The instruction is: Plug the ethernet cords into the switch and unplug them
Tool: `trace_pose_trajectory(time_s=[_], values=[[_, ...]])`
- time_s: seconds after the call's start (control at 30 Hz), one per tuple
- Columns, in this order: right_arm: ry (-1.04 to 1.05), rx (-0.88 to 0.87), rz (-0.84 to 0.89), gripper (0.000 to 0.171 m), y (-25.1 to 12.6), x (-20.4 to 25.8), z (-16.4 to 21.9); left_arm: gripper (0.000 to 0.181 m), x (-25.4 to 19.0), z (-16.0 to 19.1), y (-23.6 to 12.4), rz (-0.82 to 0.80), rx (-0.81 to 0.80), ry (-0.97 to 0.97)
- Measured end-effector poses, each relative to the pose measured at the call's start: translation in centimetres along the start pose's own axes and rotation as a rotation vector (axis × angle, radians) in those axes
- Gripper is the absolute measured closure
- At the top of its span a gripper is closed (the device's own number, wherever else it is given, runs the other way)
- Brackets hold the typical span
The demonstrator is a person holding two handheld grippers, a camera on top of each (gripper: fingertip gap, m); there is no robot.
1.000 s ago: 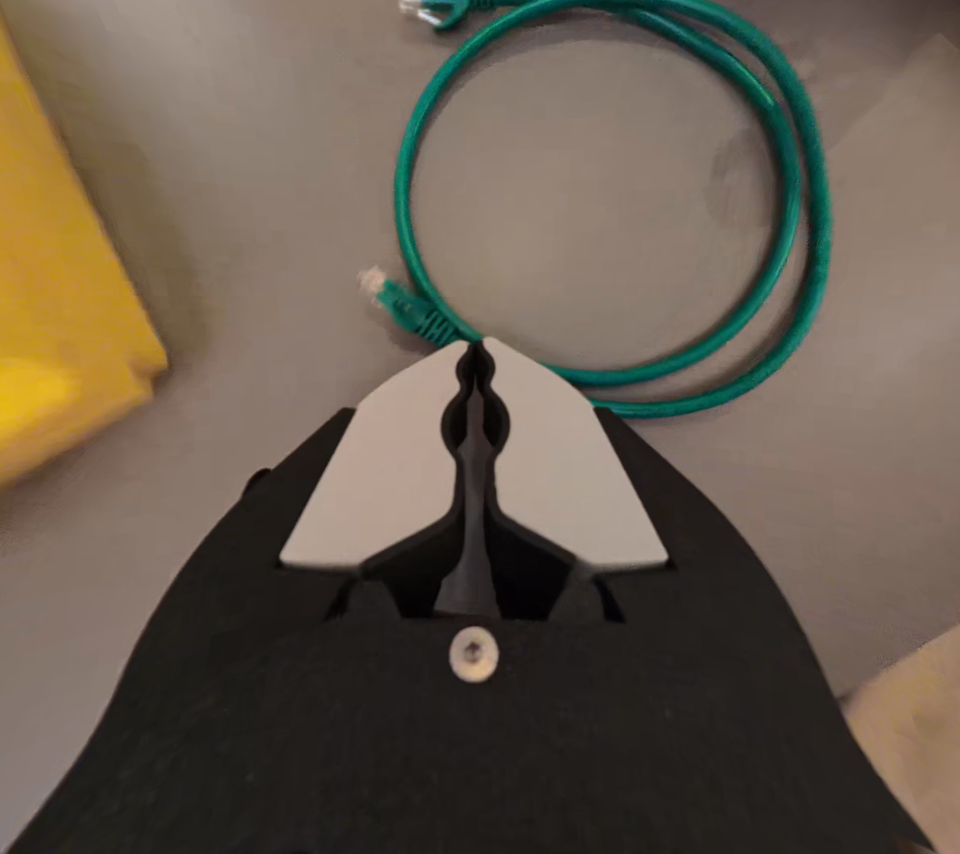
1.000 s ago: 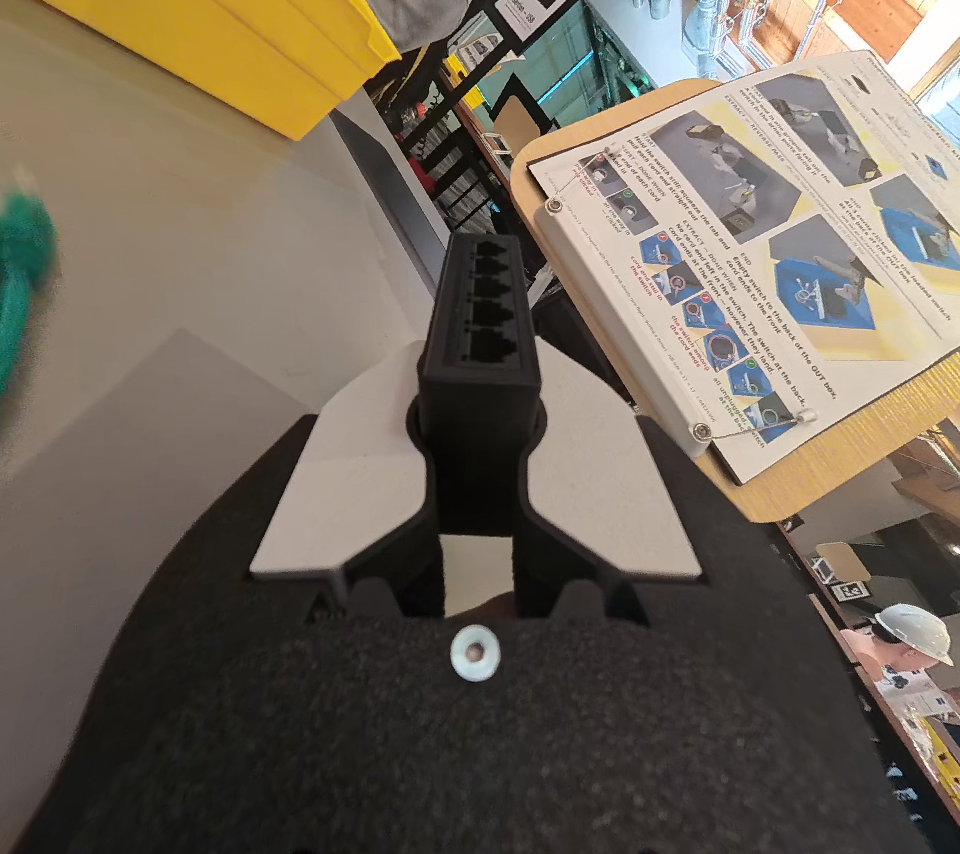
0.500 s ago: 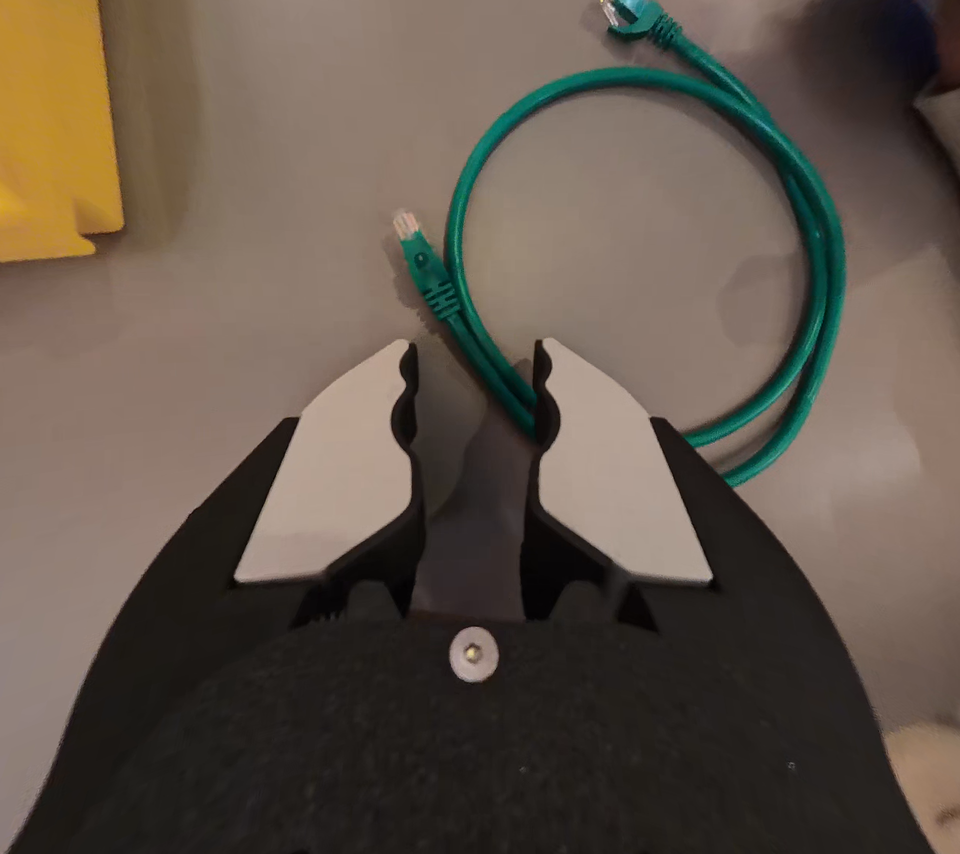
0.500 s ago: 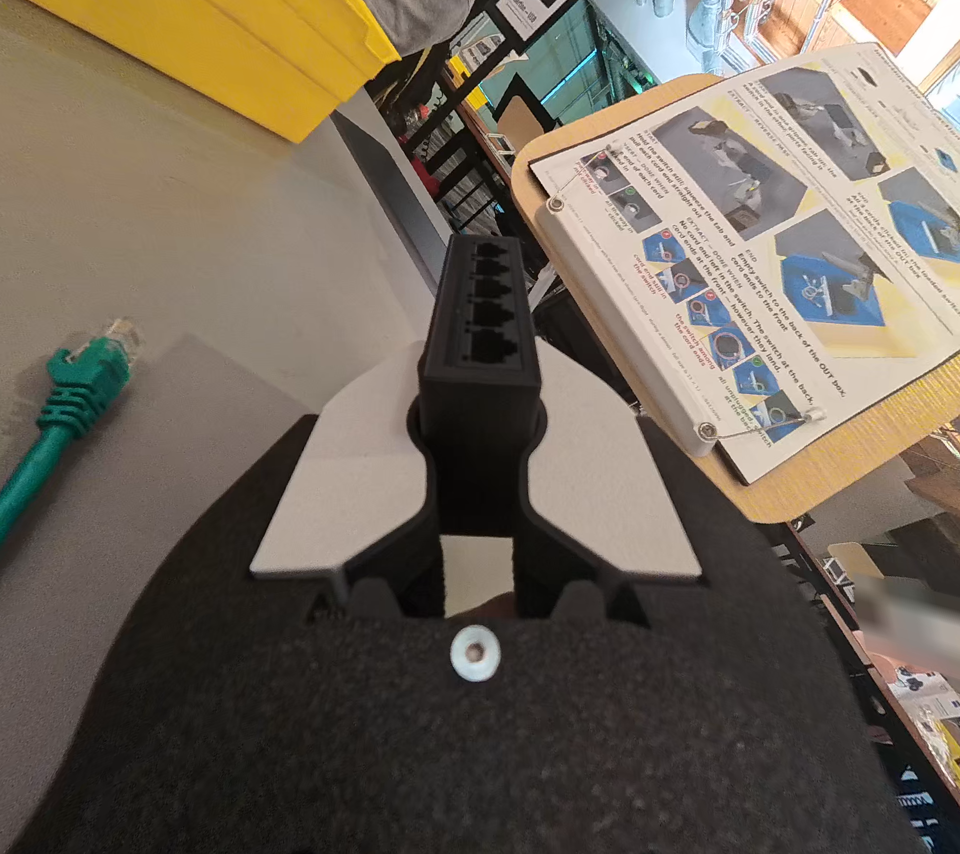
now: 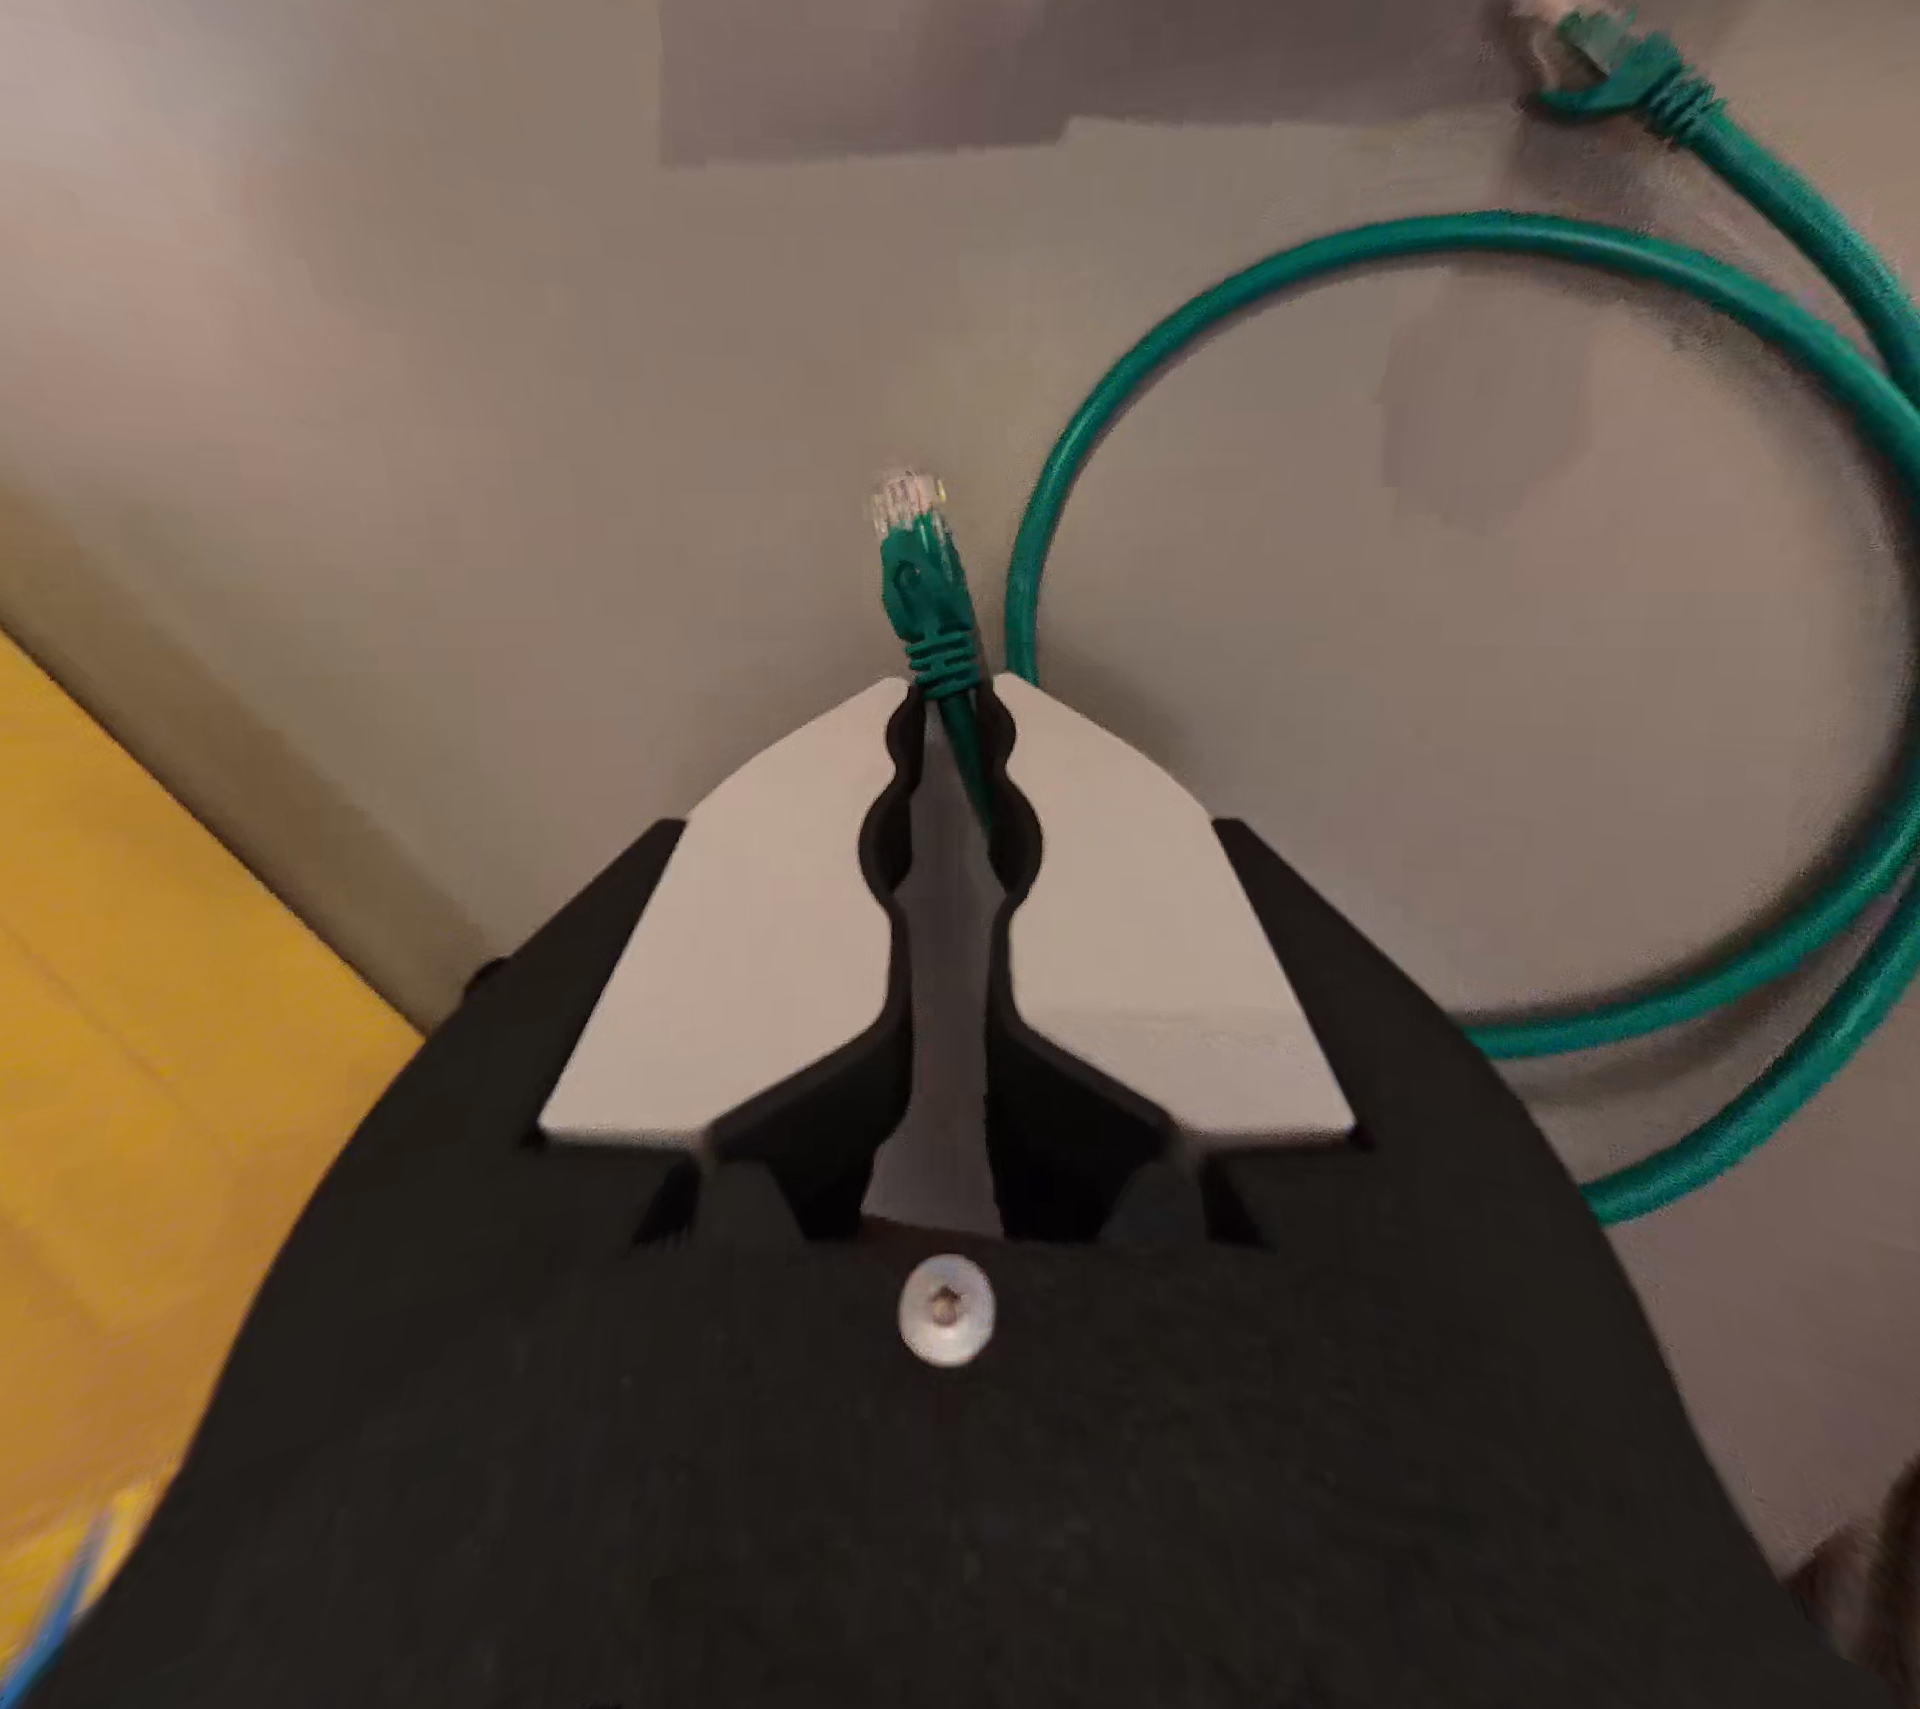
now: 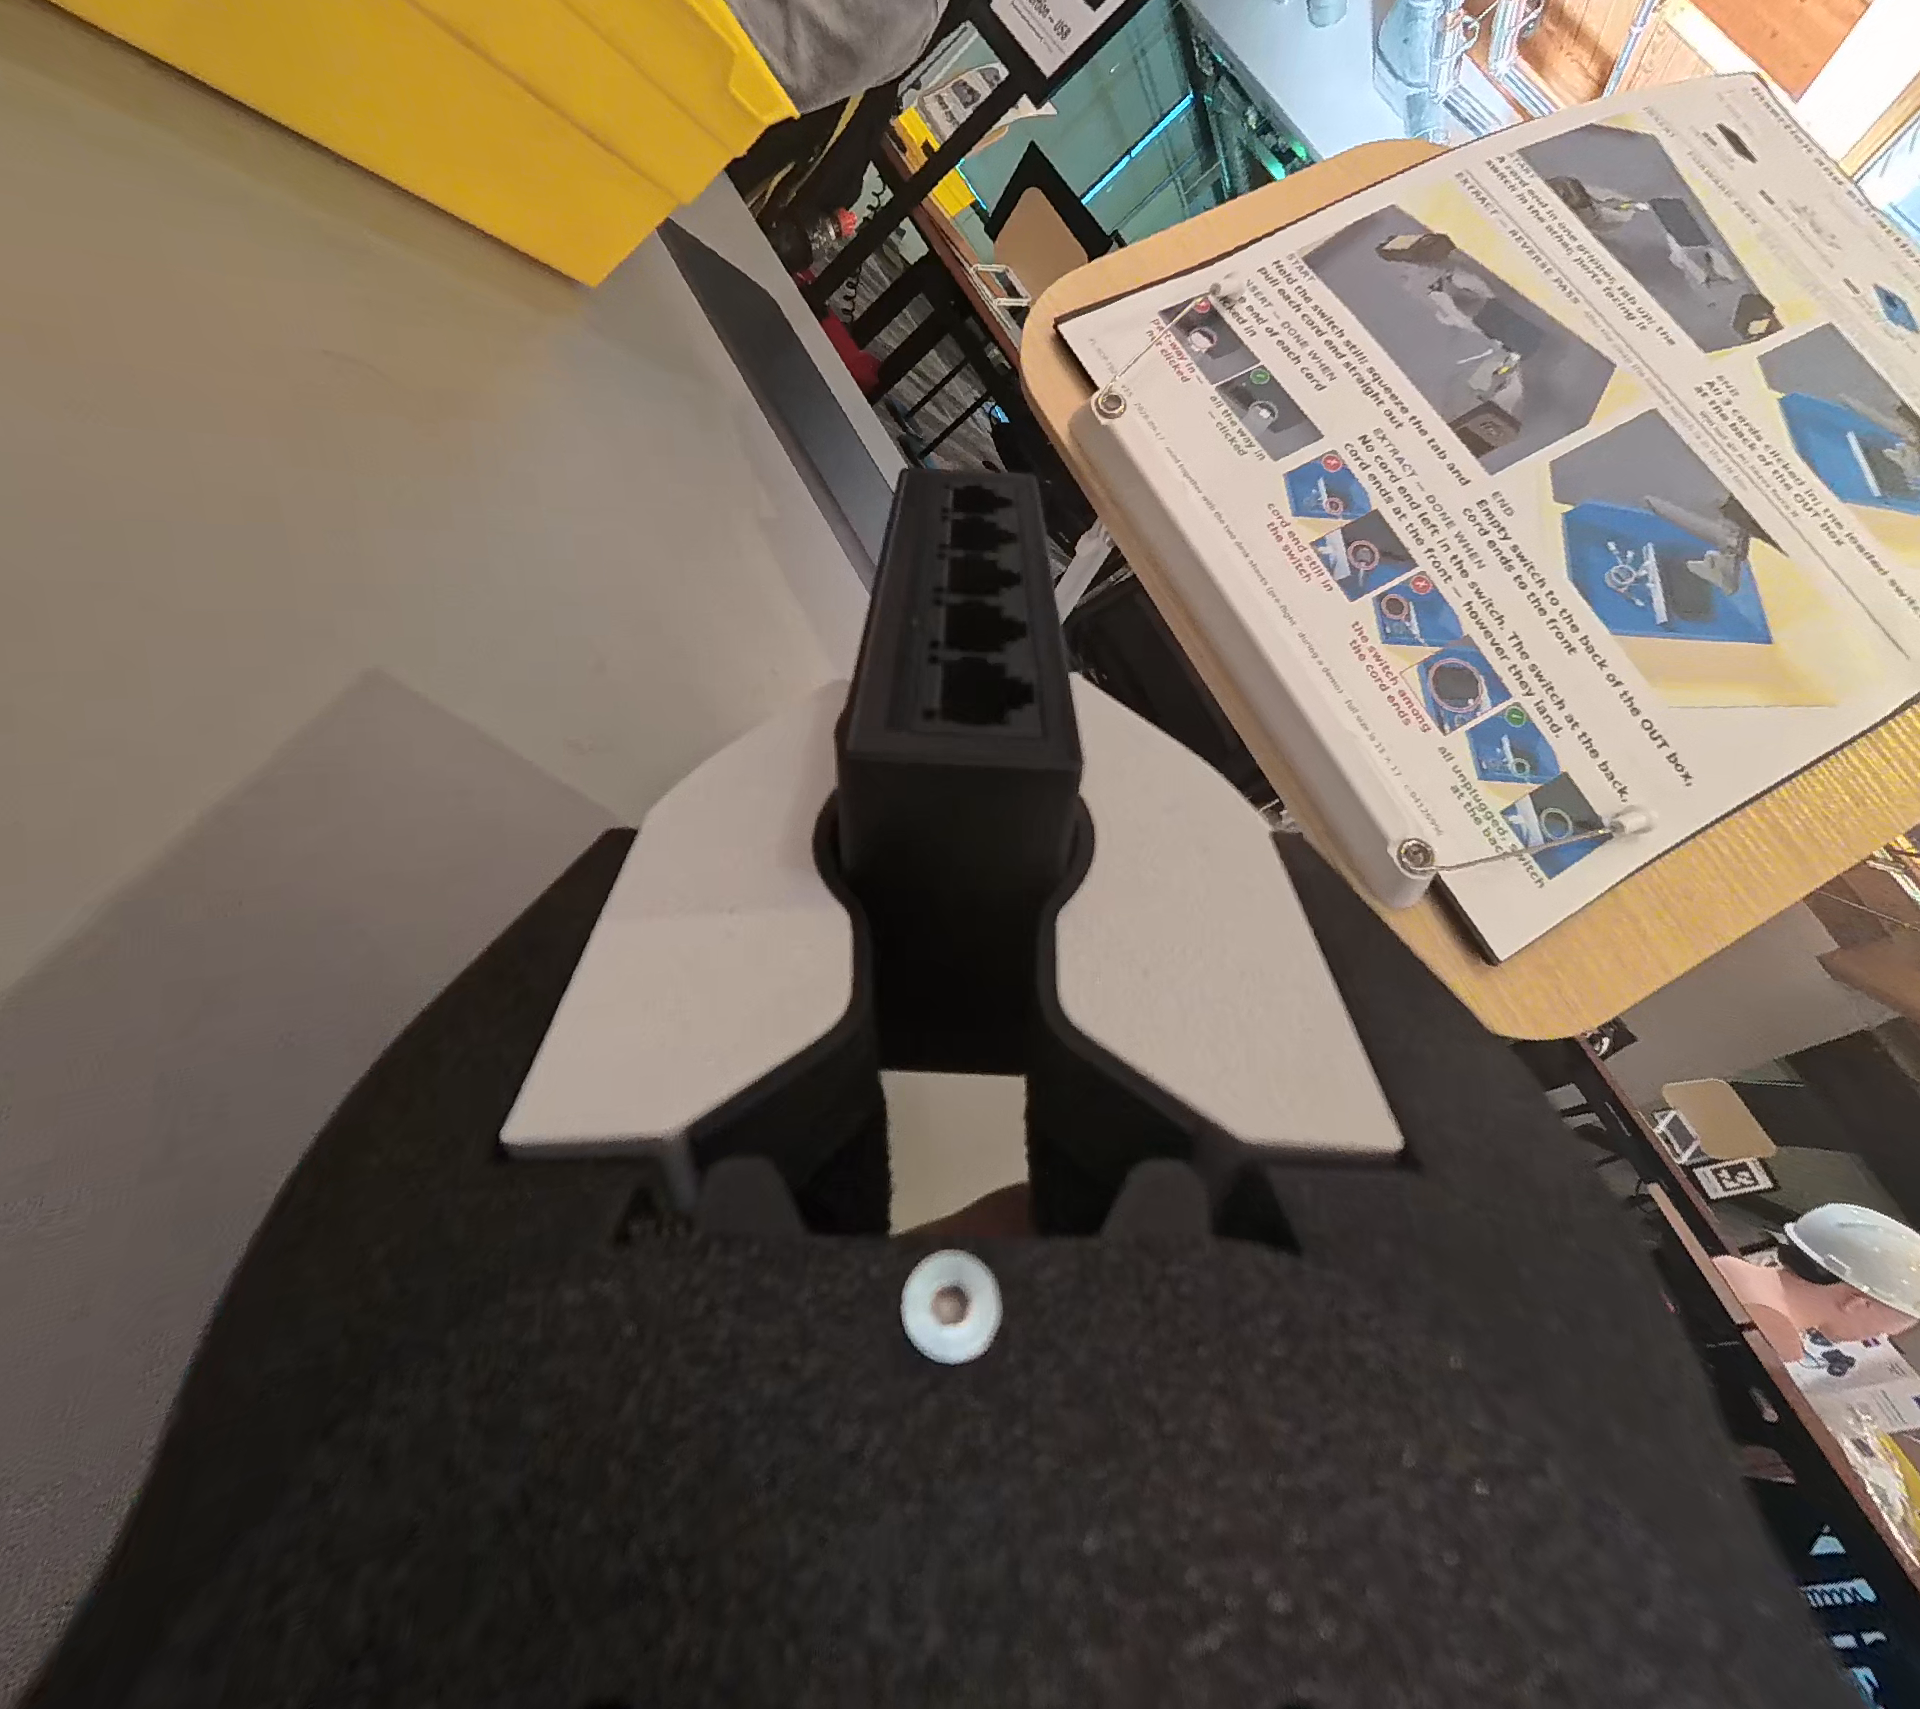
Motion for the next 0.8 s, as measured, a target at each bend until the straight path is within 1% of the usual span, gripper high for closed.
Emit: trace_pose_trajectory(time_s=[0.13,0.2,0.3,0.67,0.7,0.77,0.8], values=[[-0.004,-0.002,-0.002,0.140,0.0,0.0,0.0,0.172,0.1,0.2,-1.6,0.168,0.004,0.213],[-0.007,-0.001,-0.004,0.140,0.1,0.1,0.0,0.172,-0.1,0.5,-1.9,0.181,0.001,0.280],[-0.009,0.002,-0.006,0.140,0.1,0.1,0.0,0.172,-0.2,1.1,-1.4,0.160,0.018,0.230],[-0.020,0.011,-0.012,0.140,0.2,0.3,0.1,0.171,-0.5,3.2,-0.7,0.156,-0.093,0.040],[-0.021,0.012,-0.013,0.140,0.2,0.3,0.1,0.170,-0.5,3.3,-0.8,0.164,-0.102,0.015],[-0.023,0.015,-0.012,0.140,0.2,0.3,0.1,0.161,-0.4,3.4,-1.0,0.174,-0.113,-0.039],[-0.022,0.016,-0.011,0.140,0.2,0.3,0.1,0.160,-0.4,3.6,-1.3,0.172,-0.122,-0.067]])
Point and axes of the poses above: each gripper's, where its closed fingertips meet, y out along the fingers, z out of its underside, x = y × z across the jaws, the point moved 9 cm from there along -y, back along the fingers, and after that the axes turned 9 degrees about -x, right-handed, at the moved point
